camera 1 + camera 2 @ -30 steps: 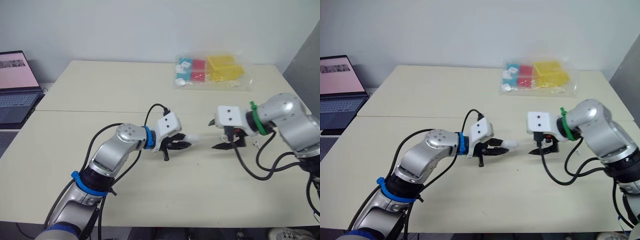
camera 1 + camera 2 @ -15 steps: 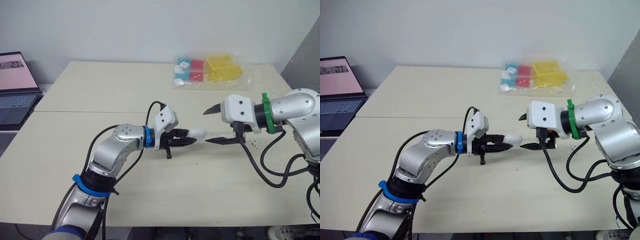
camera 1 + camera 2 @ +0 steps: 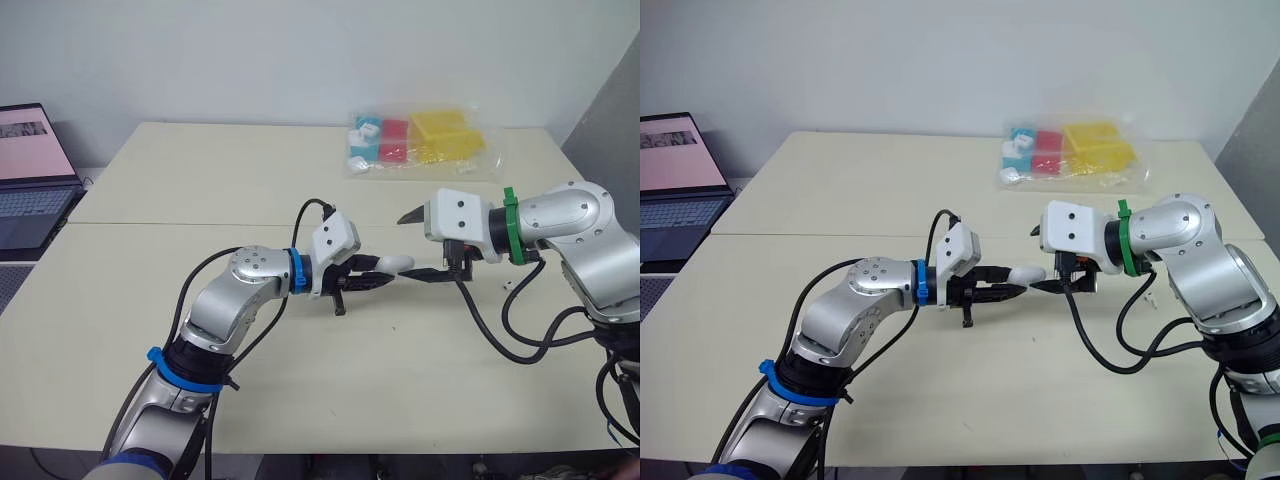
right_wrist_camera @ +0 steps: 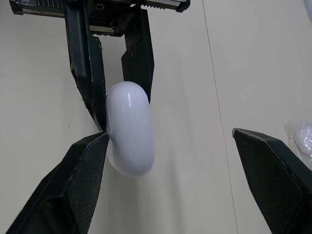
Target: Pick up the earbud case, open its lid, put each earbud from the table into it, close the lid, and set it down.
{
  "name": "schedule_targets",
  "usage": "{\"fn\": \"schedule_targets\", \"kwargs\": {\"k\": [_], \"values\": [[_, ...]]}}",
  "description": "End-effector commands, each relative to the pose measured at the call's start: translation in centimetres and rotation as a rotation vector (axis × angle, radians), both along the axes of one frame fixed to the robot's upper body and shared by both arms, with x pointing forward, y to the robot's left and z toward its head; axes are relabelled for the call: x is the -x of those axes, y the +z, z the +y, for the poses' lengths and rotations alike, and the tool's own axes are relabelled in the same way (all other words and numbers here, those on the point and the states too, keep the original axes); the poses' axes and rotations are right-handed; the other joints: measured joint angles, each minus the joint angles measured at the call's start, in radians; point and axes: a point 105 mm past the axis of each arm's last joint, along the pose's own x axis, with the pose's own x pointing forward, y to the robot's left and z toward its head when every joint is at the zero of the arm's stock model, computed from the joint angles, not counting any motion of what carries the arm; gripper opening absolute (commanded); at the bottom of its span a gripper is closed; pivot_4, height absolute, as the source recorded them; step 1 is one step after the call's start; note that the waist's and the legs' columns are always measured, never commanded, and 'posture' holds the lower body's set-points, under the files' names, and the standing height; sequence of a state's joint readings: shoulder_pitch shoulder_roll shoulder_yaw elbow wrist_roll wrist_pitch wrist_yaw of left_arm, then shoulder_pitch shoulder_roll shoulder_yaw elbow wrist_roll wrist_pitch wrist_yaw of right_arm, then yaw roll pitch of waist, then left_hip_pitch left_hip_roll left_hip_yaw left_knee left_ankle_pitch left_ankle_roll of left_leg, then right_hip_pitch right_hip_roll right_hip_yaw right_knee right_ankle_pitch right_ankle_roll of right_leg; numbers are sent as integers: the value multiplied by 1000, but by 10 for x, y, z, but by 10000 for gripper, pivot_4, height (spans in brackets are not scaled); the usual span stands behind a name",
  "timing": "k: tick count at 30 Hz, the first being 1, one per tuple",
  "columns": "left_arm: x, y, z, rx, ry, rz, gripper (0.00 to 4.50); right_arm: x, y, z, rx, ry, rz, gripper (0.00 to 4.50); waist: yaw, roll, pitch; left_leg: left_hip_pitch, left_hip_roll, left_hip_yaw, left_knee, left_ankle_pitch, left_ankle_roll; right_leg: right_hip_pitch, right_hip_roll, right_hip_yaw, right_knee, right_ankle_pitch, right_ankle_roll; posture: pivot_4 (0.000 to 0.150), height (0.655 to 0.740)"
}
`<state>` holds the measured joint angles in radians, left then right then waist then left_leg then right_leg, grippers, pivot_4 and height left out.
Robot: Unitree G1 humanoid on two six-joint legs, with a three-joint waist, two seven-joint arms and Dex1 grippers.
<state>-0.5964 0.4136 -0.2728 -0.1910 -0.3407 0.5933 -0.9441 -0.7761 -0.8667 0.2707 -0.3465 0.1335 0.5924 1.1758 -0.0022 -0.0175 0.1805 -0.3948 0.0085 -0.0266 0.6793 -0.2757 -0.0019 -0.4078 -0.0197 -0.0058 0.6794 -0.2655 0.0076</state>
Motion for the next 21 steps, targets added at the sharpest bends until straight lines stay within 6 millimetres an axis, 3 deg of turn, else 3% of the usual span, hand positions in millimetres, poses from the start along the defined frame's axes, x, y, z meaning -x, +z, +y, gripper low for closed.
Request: {"fn": "schedule_targets", "kwargs": {"k": [1,21], "values": [[6,9,-4,2,-39,-65,7813,-3,15,1,-4,-2,-75,42367,0,0,0,0,0,0,0,0,0,0,0,0,0,0,0,1500,7400],[6,-4,2,-58,-51,-95,7813,-6,23,-3,-26,-27,-44,42367,0,0,0,0,0,0,0,0,0,0,0,0,0,0,0,1500,7400]]}}
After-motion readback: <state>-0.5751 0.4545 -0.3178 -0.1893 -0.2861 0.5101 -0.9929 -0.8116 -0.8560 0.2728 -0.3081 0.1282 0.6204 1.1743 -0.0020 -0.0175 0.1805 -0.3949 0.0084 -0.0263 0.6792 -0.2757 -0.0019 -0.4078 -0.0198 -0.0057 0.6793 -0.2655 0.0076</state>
